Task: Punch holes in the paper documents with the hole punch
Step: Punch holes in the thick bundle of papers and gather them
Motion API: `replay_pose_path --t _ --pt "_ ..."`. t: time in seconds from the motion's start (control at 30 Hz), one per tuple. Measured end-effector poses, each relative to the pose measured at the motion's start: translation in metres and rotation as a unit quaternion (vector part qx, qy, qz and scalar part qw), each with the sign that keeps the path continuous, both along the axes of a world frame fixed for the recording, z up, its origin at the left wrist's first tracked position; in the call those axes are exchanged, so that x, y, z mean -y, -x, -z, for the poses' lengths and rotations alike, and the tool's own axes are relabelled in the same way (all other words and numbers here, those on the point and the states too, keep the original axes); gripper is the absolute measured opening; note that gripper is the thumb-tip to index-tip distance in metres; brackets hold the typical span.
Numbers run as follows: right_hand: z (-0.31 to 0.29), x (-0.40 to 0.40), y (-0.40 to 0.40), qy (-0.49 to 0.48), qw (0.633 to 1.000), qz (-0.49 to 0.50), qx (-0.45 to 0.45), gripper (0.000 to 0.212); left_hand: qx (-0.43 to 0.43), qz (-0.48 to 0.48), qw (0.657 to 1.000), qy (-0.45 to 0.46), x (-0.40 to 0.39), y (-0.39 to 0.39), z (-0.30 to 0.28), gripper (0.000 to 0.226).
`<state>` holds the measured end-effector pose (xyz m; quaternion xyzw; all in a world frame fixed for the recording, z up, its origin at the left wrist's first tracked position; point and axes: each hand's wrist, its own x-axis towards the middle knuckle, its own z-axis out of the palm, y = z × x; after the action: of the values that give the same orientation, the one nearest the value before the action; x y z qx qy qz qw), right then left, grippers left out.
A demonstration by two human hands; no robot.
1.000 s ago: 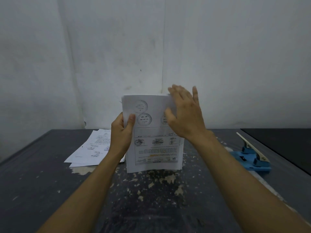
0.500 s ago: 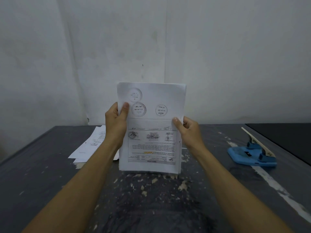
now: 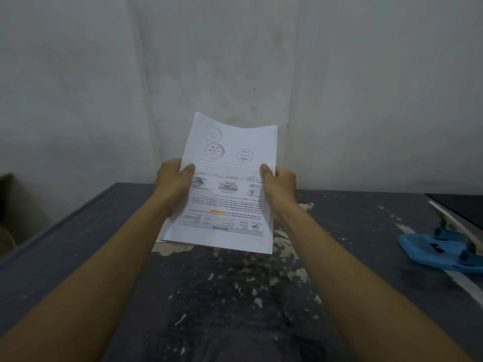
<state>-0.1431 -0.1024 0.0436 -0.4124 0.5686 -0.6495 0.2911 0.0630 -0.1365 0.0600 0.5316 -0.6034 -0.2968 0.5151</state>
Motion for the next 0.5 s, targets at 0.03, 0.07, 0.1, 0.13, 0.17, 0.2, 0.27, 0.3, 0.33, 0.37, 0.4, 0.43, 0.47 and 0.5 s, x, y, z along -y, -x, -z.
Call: replay_pose_path --t 0.03,0.07,0.1,0.13,0.17,0.2,0.27,0.3,0.33,0.37,0.4,0.43,0.47,0.5 --pt "0.001 0.006 -0.007 -0.012 1.000 -0.012 0.002 0.025 0.000 -0.014 1.000 -0.003 0.007 -0.006 0.001 0.022" --pt "0.001 0.012 -0.014 -0.022 0.999 -0.022 0.010 0.021 0.005 -0.027 1.000 -0.011 0.016 -0.012 0.003 0.022" --pt "0.002 0.017 -0.020 -0.035 0.999 -0.036 0.014 0.016 0.012 -0.038 0.999 -0.017 0.025 -0.018 0.004 0.021" --pt "0.004 0.023 -0.026 -0.048 0.998 -0.048 0.012 0.011 0.020 -0.050 0.998 -0.023 0.036 -0.025 0.007 0.021" --pt "0.006 0.030 -0.031 -0.065 0.996 -0.059 0.000 0.006 0.030 -0.064 0.997 -0.028 0.046 -0.031 0.010 0.020" --pt "0.010 0.037 -0.037 -0.082 0.994 -0.070 -0.014 0.004 0.045 -0.081 0.995 -0.033 0.056 -0.037 0.013 0.021" --pt "0.020 0.052 -0.048 -0.109 0.990 -0.078 -0.036 0.002 0.086 -0.109 0.989 -0.046 0.074 -0.046 0.020 0.026" --pt "0.025 0.059 -0.054 -0.120 0.989 -0.074 -0.049 0.003 0.108 -0.116 0.986 -0.051 0.082 -0.049 0.024 0.027" --pt "0.029 0.067 -0.058 -0.127 0.988 -0.069 -0.063 0.006 0.135 -0.119 0.982 -0.058 0.091 -0.052 0.028 0.027" --pt "0.034 0.074 -0.063 -0.135 0.985 -0.065 -0.085 0.009 0.166 -0.119 0.977 -0.065 0.098 -0.054 0.032 0.027" --pt "0.039 0.081 -0.067 -0.139 0.982 -0.060 -0.114 0.009 0.198 -0.119 0.971 -0.071 0.106 -0.055 0.037 0.027" --pt "0.043 0.086 -0.070 -0.146 0.977 -0.053 -0.146 0.008 0.222 -0.117 0.965 -0.076 0.112 -0.055 0.042 0.027" --pt "0.047 0.091 -0.072 -0.153 0.971 -0.047 -0.178 0.006 0.239 -0.115 0.961 -0.081 0.120 -0.055 0.049 0.027" --pt "0.051 0.095 -0.075 -0.163 0.964 -0.043 -0.204 0.006 0.253 -0.117 0.957 -0.085 0.127 -0.054 0.055 0.027"
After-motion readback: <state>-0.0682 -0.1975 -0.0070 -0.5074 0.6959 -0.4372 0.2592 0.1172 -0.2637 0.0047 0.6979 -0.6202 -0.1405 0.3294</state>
